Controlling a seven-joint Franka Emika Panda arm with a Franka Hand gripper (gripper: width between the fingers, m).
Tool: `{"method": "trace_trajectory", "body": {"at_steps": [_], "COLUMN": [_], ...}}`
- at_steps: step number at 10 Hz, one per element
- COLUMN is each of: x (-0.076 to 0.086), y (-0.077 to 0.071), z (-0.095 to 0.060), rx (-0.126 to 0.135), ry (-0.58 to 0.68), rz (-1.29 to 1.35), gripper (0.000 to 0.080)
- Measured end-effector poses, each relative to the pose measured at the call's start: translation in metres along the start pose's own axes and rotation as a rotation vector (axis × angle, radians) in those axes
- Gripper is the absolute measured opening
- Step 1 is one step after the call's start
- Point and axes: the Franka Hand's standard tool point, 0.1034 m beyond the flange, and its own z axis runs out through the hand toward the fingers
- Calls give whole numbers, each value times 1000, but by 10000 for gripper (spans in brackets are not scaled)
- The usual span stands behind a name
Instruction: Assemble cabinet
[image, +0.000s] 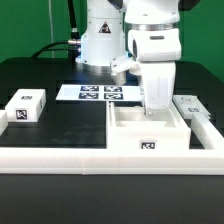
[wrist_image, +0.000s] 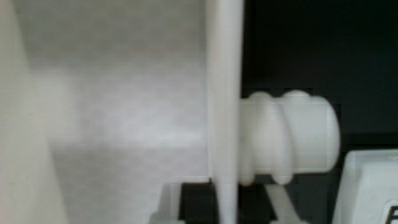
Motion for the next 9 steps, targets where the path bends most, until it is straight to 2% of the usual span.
{"method": "trace_trajectory", "body": {"at_steps": [2, 6, 9], "x": [15, 15, 29], "y": [1, 1, 2], "z": [1, 2, 3], "rx": [-10, -9, 23], "ry": [0, 0, -3], "rz": [-7, -5, -16], "gripper": [40, 40, 40]}}
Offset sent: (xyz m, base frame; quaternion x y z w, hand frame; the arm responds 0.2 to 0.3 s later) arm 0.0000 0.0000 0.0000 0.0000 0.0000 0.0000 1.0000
